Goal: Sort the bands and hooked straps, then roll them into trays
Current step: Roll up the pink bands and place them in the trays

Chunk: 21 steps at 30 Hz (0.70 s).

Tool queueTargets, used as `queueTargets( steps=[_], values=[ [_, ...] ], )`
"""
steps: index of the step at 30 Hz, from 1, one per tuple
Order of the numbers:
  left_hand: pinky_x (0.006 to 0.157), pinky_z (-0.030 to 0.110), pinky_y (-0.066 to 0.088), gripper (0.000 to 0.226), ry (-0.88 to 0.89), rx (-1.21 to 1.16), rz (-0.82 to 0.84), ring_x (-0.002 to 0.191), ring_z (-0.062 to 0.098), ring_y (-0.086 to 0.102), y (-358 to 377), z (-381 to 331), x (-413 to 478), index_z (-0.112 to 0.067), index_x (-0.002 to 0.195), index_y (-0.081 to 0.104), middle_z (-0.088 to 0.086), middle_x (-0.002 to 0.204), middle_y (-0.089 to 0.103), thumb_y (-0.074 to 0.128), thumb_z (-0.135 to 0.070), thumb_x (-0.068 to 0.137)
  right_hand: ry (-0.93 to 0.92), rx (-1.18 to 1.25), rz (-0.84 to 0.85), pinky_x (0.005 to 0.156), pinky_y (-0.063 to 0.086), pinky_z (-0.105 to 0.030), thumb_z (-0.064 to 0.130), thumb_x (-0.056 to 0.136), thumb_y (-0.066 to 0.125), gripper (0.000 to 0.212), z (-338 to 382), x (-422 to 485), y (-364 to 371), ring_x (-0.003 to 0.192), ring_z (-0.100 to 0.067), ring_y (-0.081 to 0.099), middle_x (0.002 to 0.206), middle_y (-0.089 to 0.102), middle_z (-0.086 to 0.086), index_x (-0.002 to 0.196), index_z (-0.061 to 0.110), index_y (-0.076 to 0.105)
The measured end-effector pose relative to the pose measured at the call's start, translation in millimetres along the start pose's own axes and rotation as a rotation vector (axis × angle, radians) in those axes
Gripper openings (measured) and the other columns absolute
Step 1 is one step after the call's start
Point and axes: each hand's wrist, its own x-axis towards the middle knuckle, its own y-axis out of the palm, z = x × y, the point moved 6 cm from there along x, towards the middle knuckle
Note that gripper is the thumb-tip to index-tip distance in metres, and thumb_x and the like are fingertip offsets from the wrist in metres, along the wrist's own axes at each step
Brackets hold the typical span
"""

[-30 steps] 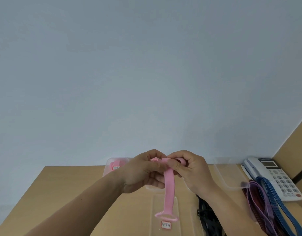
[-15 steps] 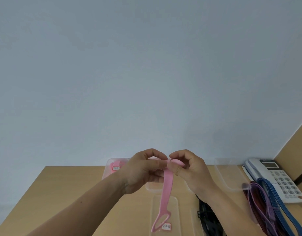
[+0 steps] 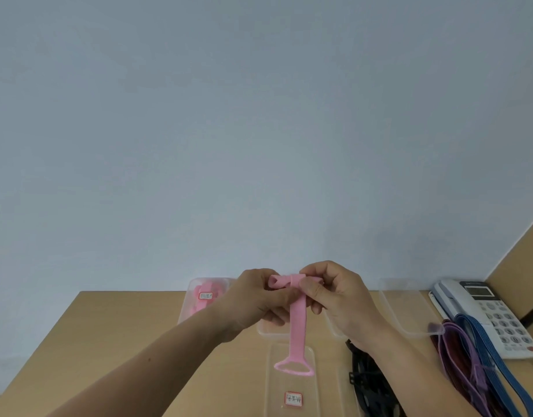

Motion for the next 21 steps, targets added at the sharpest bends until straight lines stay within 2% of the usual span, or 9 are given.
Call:
queueTargets(
  steps=[3, 5, 8, 12, 15, 18, 21],
  values=[
    [0.079, 0.038, 0.058, 0.015, 0.007, -0.029, 0.028, 0.083, 0.030, 0.069, -1, -1, 0, -0.006, 0.088, 0.070, 0.019, 0.095, 0.075, 0.073, -0.020, 0.088, -0.002, 0.005, 0.002, 0.060, 0.049, -0.024, 0.022, 0.080, 0.075, 0.010, 0, 0, 1, 0.059, -0.016, 0.058, 0.077, 0.069, -0.001, 0.089, 0.026, 0.072],
    [0.083, 0.040, 0.058, 0.011, -0.010, -0.070, 0.055, 0.091, 0.036, 0.069, -1, 0, -1, -0.005, 0.093, 0.071, 0.021, 0.100, 0.074, 0.072, -0.015, 0.089, -0.005, 0.011, 0.006, 0.062, 0.050, -0.022, 0.022, 0.078, 0.075, 0.014, 0, -1, 3, 0.062, -0.013, 0.059, 0.077, 0.069, 0.003, 0.089, 0.028, 0.072],
    [0.086, 0.044, 0.057, 0.025, -0.034, -0.146, 0.100, 0.099, 0.042, 0.066, 1, 2, 0, 0.002, 0.108, 0.066, 0.029, 0.108, 0.070, 0.069, -0.014, 0.089, -0.034, -0.006, 0.030, 0.066, 0.051, -0.020, 0.010, 0.083, 0.075, 0.021, 1, -2, 6, 0.067, -0.009, 0.063, 0.079, 0.069, 0.007, 0.091, 0.029, 0.071],
    [0.084, 0.045, 0.057, 0.032, -0.056, -0.190, 0.082, 0.096, 0.044, 0.066, 1, -1, -2, -0.003, 0.099, 0.066, 0.036, 0.108, 0.066, 0.070, -0.031, 0.085, -0.060, -0.011, 0.042, 0.075, 0.056, -0.026, 0.015, 0.076, 0.077, 0.020, 2, -4, 9, 0.081, -0.015, 0.070, 0.087, 0.072, 0.003, 0.090, 0.029, 0.070],
    [0.090, 0.055, 0.055, 0.036, -0.048, -0.213, 0.016, 0.103, 0.053, 0.064, -4, 1, 0, -0.001, 0.099, 0.061, 0.036, 0.107, 0.066, 0.076, -0.027, 0.080, -0.074, -0.002, 0.057, 0.073, 0.056, -0.026, 0.016, 0.073, 0.078, 0.020, 3, -4, 10, 0.081, -0.015, 0.070, 0.086, 0.071, 0.004, 0.088, 0.026, 0.069],
    [0.095, 0.060, 0.051, 0.041, -0.012, -0.242, 0.008, 0.102, 0.055, 0.064, -7, -2, 1, 0.005, 0.110, 0.057, 0.037, 0.105, 0.067, 0.077, -0.018, 0.082, -0.033, 0.053, 0.045, 0.071, 0.055, -0.025, 0.028, 0.067, 0.081, 0.026, 1, -3, 8, 0.076, -0.015, 0.068, 0.083, 0.069, 0.004, 0.091, 0.026, 0.069],
    [0.094, 0.061, 0.051, 0.041, 0.050, -0.211, -0.033, 0.094, 0.046, 0.069, -11, -7, 1, 0.006, 0.109, 0.057, 0.025, 0.097, 0.071, 0.077, -0.011, 0.078, 0.023, 0.096, 0.037, 0.060, 0.050, -0.024, 0.044, 0.071, 0.076, 0.026, 2, -1, 11, 0.063, -0.016, 0.063, 0.076, 0.069, -0.001, 0.087, 0.023, 0.069]
  ],
)
